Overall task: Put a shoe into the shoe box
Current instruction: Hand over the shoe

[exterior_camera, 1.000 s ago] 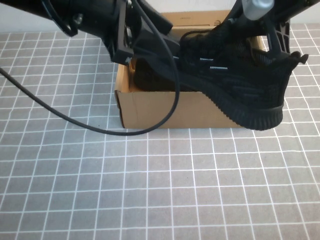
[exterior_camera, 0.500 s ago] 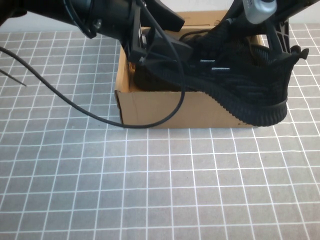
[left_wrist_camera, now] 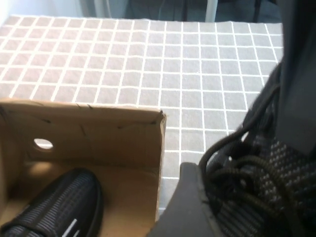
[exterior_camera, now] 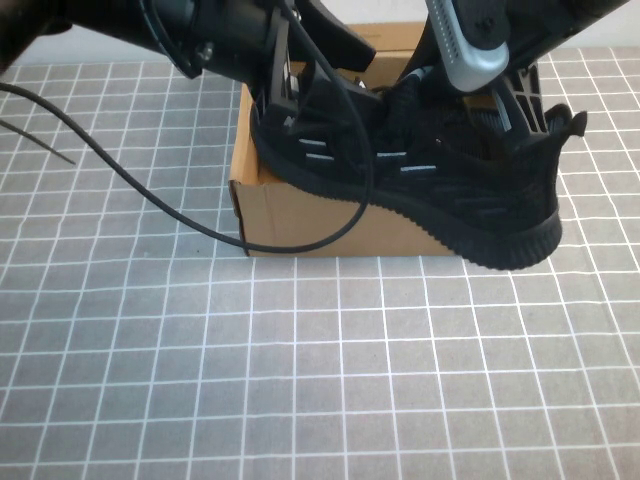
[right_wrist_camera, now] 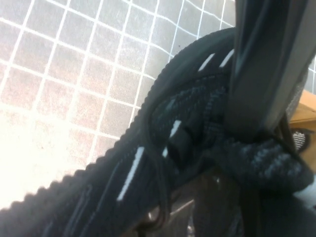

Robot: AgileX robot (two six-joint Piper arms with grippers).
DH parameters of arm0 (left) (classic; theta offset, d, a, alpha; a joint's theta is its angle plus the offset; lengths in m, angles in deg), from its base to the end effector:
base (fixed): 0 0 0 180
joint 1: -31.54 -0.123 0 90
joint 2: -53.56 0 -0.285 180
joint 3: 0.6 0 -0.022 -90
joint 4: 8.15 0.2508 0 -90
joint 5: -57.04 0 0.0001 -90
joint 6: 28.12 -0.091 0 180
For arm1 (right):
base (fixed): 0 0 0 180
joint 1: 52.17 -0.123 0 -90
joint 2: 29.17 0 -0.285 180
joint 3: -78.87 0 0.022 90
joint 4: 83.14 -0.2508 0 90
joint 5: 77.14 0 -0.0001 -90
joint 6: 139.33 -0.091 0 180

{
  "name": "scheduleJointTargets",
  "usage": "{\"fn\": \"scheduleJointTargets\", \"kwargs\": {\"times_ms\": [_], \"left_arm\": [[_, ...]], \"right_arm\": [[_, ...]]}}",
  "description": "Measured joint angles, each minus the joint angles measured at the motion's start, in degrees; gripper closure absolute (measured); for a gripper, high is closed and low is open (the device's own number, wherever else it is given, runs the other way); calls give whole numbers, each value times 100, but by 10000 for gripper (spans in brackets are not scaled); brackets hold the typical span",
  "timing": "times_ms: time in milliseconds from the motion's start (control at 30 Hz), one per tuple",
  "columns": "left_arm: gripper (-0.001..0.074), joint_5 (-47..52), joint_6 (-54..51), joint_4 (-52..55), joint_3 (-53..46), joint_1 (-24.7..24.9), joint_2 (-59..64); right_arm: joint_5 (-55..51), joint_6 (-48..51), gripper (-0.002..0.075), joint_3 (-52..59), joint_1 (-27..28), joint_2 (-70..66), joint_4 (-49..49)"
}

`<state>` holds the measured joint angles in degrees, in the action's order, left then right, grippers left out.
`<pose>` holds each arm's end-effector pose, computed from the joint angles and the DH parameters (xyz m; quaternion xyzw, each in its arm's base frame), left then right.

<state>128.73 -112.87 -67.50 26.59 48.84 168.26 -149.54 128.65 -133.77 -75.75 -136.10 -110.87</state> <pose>0.3589 -0.1897 0.3720 0.6215 0.5905 -0.3208 0.4027 0.3190 0.1833 0.4182 -0.7669 0.5263 0.0545 0.3631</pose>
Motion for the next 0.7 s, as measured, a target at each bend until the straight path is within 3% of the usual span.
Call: {"fn": "scheduleJointTargets", "kwargs": {"times_ms": [700], "left_arm": [[245,-86,472,928,55,613,348]], "right_arm": [[-139,82,718,0,-24,-46,180]]}}
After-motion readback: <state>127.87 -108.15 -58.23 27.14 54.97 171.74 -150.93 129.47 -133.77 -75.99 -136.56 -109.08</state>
